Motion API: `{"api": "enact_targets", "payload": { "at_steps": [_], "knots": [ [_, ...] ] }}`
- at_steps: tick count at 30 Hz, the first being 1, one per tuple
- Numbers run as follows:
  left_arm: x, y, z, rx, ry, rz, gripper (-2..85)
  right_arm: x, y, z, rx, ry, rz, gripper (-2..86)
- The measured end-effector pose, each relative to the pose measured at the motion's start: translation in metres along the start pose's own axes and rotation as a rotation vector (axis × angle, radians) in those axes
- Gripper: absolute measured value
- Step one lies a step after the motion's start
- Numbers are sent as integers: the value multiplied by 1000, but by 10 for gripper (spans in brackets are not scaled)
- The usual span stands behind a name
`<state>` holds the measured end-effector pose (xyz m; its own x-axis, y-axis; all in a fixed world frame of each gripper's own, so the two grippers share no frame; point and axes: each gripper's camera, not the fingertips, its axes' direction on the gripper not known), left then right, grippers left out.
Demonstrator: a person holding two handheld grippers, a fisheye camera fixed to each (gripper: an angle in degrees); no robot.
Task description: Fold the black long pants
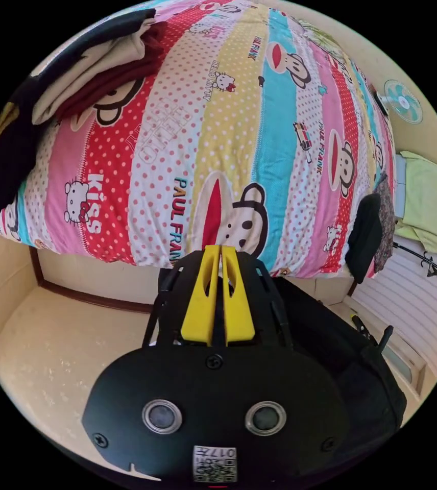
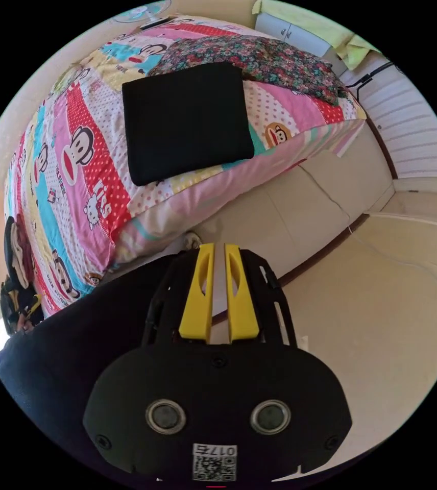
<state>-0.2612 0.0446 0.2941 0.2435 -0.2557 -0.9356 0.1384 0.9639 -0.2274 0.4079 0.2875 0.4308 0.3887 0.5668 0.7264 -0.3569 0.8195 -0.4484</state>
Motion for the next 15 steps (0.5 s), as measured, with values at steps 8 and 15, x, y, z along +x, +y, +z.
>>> {"api": "enact_targets", "payload": {
  "at_steps": [8, 15],
  "knots": [
    [73, 91, 64, -51, -183, -4, -5, 79, -111, -51, 105, -141, -29, 105],
    [98, 139, 86, -117, -236, -68, -5, 131, -174, 15, -179, -494, 163, 94]
  ]
}}
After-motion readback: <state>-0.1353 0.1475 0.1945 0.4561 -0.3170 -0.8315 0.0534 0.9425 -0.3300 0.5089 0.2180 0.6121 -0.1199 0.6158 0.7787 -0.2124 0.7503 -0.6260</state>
